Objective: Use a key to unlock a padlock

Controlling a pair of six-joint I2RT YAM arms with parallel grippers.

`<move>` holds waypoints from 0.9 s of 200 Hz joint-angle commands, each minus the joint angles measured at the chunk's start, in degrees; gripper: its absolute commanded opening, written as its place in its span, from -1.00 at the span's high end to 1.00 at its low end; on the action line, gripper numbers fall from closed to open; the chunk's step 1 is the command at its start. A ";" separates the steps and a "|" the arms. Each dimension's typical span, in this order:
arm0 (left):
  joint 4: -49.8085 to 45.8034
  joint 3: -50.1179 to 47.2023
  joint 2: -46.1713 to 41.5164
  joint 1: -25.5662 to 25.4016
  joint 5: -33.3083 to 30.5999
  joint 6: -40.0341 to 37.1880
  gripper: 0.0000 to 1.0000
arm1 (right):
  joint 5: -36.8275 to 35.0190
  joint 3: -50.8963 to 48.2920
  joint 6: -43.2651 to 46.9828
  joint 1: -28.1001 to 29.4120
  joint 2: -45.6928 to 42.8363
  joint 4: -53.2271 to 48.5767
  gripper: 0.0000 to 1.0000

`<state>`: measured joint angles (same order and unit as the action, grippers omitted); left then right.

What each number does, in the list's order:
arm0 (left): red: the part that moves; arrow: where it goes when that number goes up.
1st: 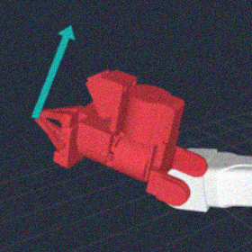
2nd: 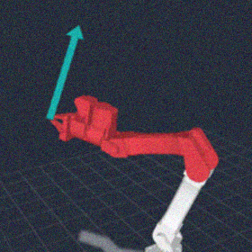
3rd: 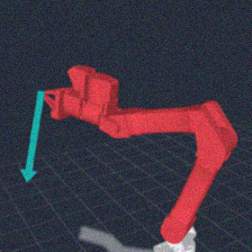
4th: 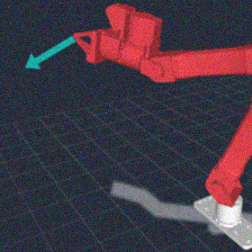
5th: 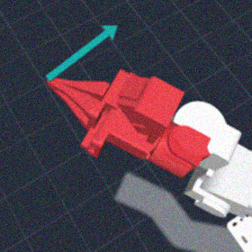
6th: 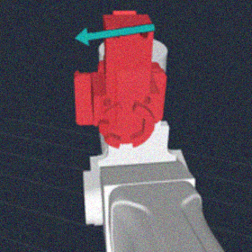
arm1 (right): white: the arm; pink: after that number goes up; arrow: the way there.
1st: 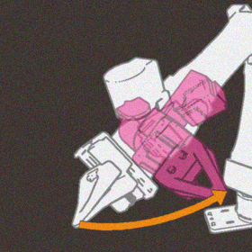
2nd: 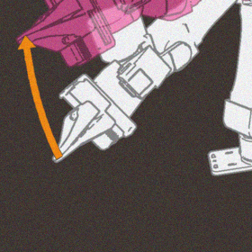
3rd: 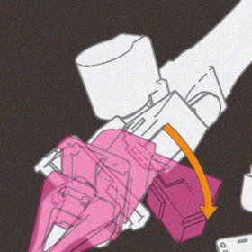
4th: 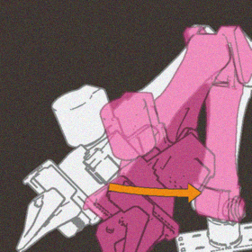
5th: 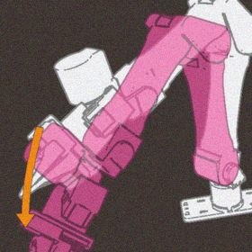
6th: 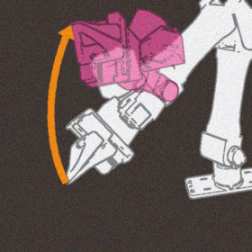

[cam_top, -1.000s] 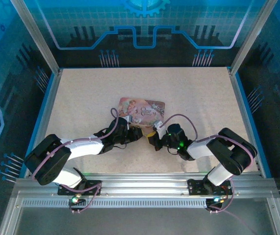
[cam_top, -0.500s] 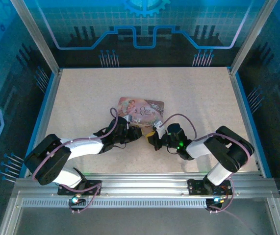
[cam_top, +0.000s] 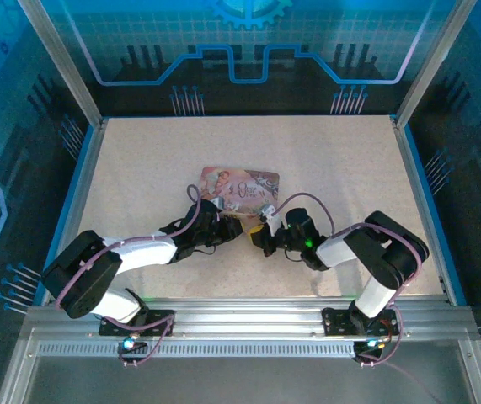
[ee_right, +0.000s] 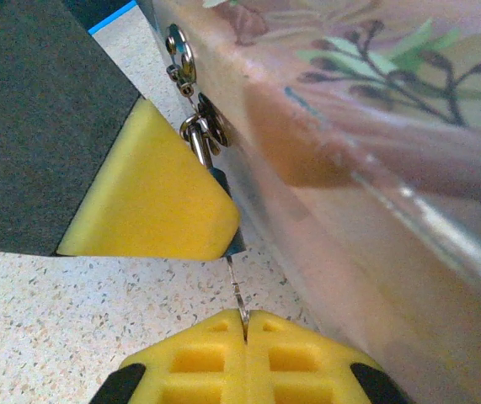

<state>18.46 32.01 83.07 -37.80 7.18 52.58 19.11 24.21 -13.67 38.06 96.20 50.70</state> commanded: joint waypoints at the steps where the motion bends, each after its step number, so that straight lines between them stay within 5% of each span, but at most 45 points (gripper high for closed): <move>1: 3.14 3.06 -1.86 -1.17 7.85 0.64 0.64 | 4.52 3.74 0.09 -0.03 -0.14 7.00 0.94; 180: 4.76 3.89 2.11 -1.26 9.26 0.71 0.64 | 4.02 8.70 0.41 -0.88 -1.87 1.23 0.95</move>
<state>19.31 33.41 83.42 -36.91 7.22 52.64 21.39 29.61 -13.21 36.40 96.12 44.71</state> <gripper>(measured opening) 0.227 0.057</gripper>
